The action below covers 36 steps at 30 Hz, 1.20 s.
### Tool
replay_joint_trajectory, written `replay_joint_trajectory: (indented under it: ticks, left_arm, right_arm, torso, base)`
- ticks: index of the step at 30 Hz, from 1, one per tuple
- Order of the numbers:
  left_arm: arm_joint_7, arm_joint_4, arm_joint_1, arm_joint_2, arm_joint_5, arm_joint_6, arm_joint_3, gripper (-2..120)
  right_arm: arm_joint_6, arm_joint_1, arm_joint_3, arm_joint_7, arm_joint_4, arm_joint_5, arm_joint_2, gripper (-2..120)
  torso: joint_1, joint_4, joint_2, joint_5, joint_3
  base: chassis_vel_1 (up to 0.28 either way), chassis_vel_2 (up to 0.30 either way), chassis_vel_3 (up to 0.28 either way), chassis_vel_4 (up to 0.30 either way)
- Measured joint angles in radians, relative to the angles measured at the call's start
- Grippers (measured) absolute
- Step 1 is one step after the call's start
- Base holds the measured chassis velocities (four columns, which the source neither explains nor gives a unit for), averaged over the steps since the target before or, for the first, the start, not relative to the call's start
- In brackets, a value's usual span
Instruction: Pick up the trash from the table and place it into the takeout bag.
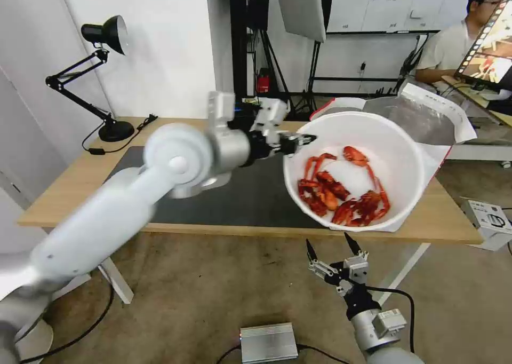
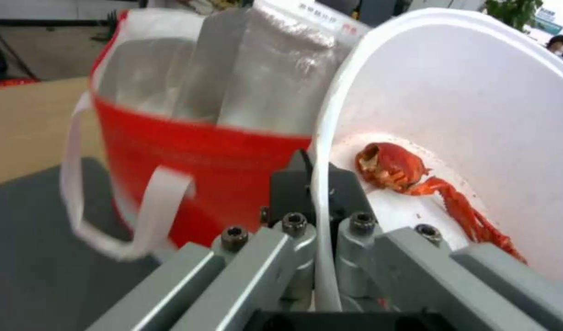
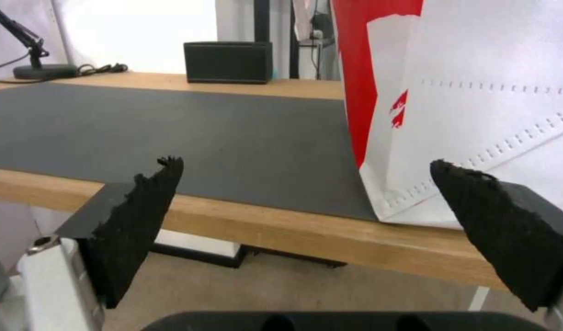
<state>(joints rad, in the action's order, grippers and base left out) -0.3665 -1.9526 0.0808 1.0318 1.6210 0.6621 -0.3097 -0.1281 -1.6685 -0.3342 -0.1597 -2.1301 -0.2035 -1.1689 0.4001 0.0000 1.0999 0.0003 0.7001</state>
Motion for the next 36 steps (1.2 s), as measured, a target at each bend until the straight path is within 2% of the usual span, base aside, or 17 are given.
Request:
replay_joint_trajectory:
  ticks: [12,15,16,19,20,21,22,25,28,31,36]
  left_arm:
    - [-0.061,0.113,-0.086,0.121,0.042,-0.002,-0.024,0]
    - [-0.090,0.217,-0.158,0.211,0.053,-0.003,-0.045,0]
    - [-0.090,0.217,-0.158,0.211,0.053,-0.003,-0.045,0]
    - [-0.101,0.299,-0.210,0.277,0.053,-0.008,-0.061,0]
    - [-0.101,0.299,-0.210,0.277,0.053,-0.008,-0.061,0]
    - [-0.109,0.340,-0.228,0.308,0.049,-0.012,-0.067,0]
    - [-0.109,0.340,-0.228,0.308,0.049,-0.012,-0.067,0]
    - [-0.121,0.404,-0.248,0.361,0.032,-0.020,-0.078,0]
    - [-0.122,0.416,-0.250,0.372,0.028,-0.021,-0.079,0]
    - [-0.132,0.483,-0.257,0.433,0.002,-0.032,-0.080,0]
    - [-0.158,0.545,-0.266,0.491,-0.018,-0.043,-0.074,0]
  right_arm:
    - [0.000,0.000,0.000,0.000,0.000,0.000,0.000,100]
    - [0.000,0.000,0.000,0.000,0.000,0.000,0.000,100]
    - [0.000,0.000,0.000,0.000,0.000,0.000,0.000,100]
    - [0.000,0.000,0.000,0.000,0.000,0.000,0.000,100]
    - [0.000,0.000,0.000,0.000,0.000,0.000,0.000,100]
    - [0.000,0.000,0.000,0.000,0.000,0.000,0.000,100]
    - [0.000,0.000,0.000,0.000,0.000,0.000,0.000,100]
    - [0.000,0.000,0.000,0.000,0.000,0.000,0.000,100]
    - [0.000,0.000,0.000,0.000,0.000,0.000,0.000,100]
    - [0.000,0.000,0.000,0.000,0.000,0.000,0.000,100]
    - [0.000,0.000,0.000,0.000,0.000,0.000,0.000,100]
  torso:
    - [0.000,0.0001,0.000,-0.0002,0.000]
    - [0.000,0.0003,0.000,-0.0003,0.000]
    - [0.000,0.0003,0.000,-0.0003,0.000]
    - [0.000,-0.0003,0.000,0.0000,0.000]
    - [0.000,-0.0003,0.000,0.0000,0.000]
    - [0.000,-0.0001,0.000,0.0000,0.000]
    - [0.000,-0.0001,0.000,0.0000,0.000]
    - [0.000,0.0000,0.000,-0.0001,0.000]
    - [0.000,0.0002,0.000,-0.0001,0.000]
    - [0.000,0.0001,0.000,-0.0002,0.000]
    - [0.000,-0.0001,0.000,-0.0002,0.000]
  base:
    - [0.000,0.000,0.000,0.000]
    - [0.000,0.000,0.000,0.000]
    - [0.000,0.000,0.000,0.000]
    - [0.000,0.000,0.000,0.000]
    - [0.000,0.000,0.000,0.000]
    - [0.000,0.000,0.000,0.000]
    - [0.000,0.000,0.000,0.000]
    - [0.000,0.000,0.000,0.000]
    - [0.000,0.000,0.000,0.000]
    - [0.000,0.000,0.000,0.000]
    - [0.000,0.000,0.000,0.000]
